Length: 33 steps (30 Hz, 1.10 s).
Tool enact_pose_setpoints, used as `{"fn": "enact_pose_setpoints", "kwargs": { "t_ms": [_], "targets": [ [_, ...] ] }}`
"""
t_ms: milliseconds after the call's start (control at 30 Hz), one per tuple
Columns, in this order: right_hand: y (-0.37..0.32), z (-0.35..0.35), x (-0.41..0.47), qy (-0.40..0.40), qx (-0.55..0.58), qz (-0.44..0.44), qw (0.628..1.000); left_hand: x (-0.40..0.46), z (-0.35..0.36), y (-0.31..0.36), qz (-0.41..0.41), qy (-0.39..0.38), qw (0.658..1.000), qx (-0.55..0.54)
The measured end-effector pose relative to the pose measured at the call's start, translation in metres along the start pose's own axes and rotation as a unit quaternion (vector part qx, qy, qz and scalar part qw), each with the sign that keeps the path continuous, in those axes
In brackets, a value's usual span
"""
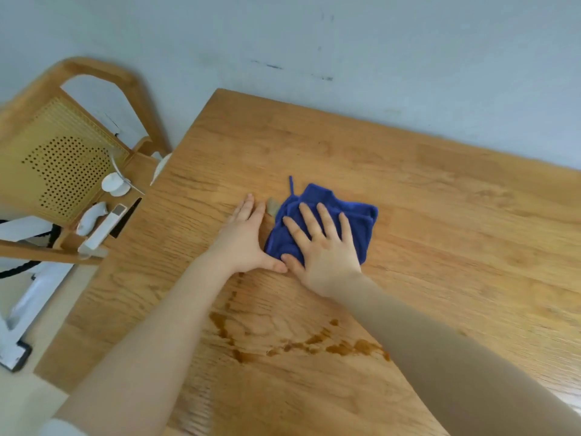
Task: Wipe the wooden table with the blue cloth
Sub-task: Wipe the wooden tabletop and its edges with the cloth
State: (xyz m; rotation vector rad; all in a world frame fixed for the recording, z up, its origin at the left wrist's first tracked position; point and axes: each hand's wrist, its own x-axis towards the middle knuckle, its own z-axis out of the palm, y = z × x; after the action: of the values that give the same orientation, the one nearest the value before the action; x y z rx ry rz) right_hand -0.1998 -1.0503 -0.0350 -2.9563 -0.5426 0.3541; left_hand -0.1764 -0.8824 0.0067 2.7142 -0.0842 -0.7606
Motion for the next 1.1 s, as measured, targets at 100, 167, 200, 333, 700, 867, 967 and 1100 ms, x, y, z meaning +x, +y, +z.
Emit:
{"fn": "enact_pose_setpoints", "kwargs": {
  "t_ms": [100, 167, 200, 333, 700, 867, 967, 1100],
  "targets": [
    [0.010, -0.006, 0.010, -0.016, 0.000, -0.028, 0.999, -0.006, -0.025, -0.016, 0.022, -0.029, 0.992, -0.118],
    [0.019, -0.010, 0.030, 0.000, 0.014, 0.024, 1.000, -0.009, -0.033, -0.030, 0.034, -0.007, 0.992, -0.122],
    [0.018, -0.011, 0.040, 0.008, 0.022, 0.064, 0.998, -0.011, -0.035, -0.038, 0.042, 0.001, 0.994, -0.102],
    [-0.009, -0.011, 0.065, 0.009, 0.071, 0.185, 0.980, -0.019, -0.029, -0.069, 0.046, 0.000, 0.998, -0.040],
    [-0.064, -0.002, 0.056, 0.000, 0.015, 0.061, 0.998, -0.011, -0.052, -0.120, 0.063, 0.000, 0.987, 0.147],
    [-0.058, -0.007, 0.086, 0.017, 0.035, 0.190, 0.981, -0.005, -0.047, -0.124, 0.101, 0.020, 0.954, 0.280],
    [-0.076, -0.005, 0.070, 0.010, 0.026, 0.183, 0.983, -0.004, -0.050, -0.123, 0.093, 0.018, 0.954, 0.283],
    [-0.103, 0.007, 0.042, 0.007, -0.001, 0.100, 0.995, 0.004, -0.054, -0.124, 0.042, 0.000, 0.967, 0.250]
  ]
}}
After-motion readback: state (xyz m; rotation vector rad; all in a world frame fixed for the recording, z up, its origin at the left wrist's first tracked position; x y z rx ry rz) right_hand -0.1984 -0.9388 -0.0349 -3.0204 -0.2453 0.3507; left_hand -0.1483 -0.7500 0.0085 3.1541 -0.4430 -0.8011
